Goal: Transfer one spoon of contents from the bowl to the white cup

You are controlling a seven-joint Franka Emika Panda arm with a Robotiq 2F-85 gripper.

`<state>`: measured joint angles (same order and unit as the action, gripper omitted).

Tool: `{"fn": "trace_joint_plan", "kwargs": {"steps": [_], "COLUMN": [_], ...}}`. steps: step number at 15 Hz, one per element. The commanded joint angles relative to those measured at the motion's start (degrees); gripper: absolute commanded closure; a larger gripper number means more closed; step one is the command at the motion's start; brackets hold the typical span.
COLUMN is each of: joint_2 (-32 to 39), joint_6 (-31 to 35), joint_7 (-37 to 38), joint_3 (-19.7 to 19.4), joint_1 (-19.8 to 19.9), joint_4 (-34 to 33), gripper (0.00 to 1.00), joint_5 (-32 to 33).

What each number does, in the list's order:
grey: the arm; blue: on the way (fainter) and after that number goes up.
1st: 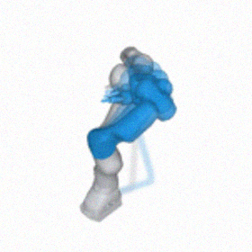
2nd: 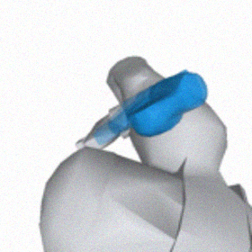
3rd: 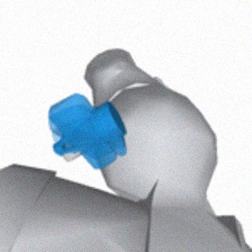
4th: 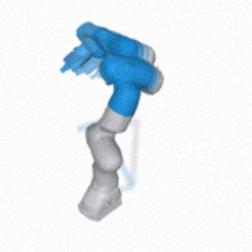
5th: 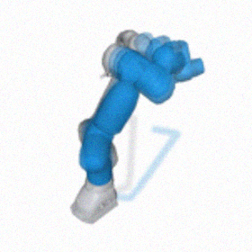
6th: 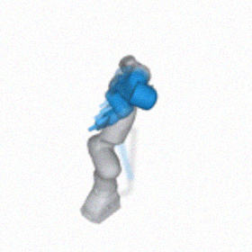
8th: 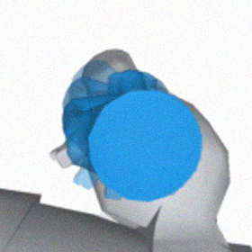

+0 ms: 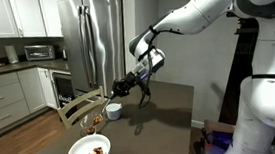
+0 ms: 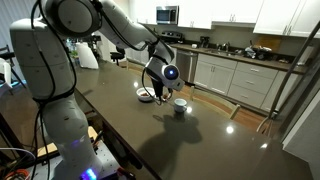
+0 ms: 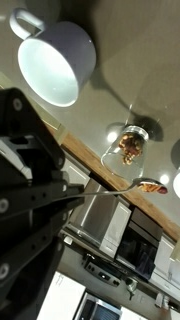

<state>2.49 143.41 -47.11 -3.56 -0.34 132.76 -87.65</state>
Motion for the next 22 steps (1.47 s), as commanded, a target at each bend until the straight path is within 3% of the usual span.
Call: {"fn": "trace_joint_plan", "kwargs": {"steps": [1, 22], "joint_2": [-1.5, -2.3], "joint_6": [-0.9, 0.8], "joint_7": [-0.6, -1.7], "joint_3": [-0.3, -4.9], "joint_1": [1.7, 6.5], "joint_4": [0.7, 3.8], "gripper": [0.96, 0.96], "joint_5": [0.4, -0.5]}}
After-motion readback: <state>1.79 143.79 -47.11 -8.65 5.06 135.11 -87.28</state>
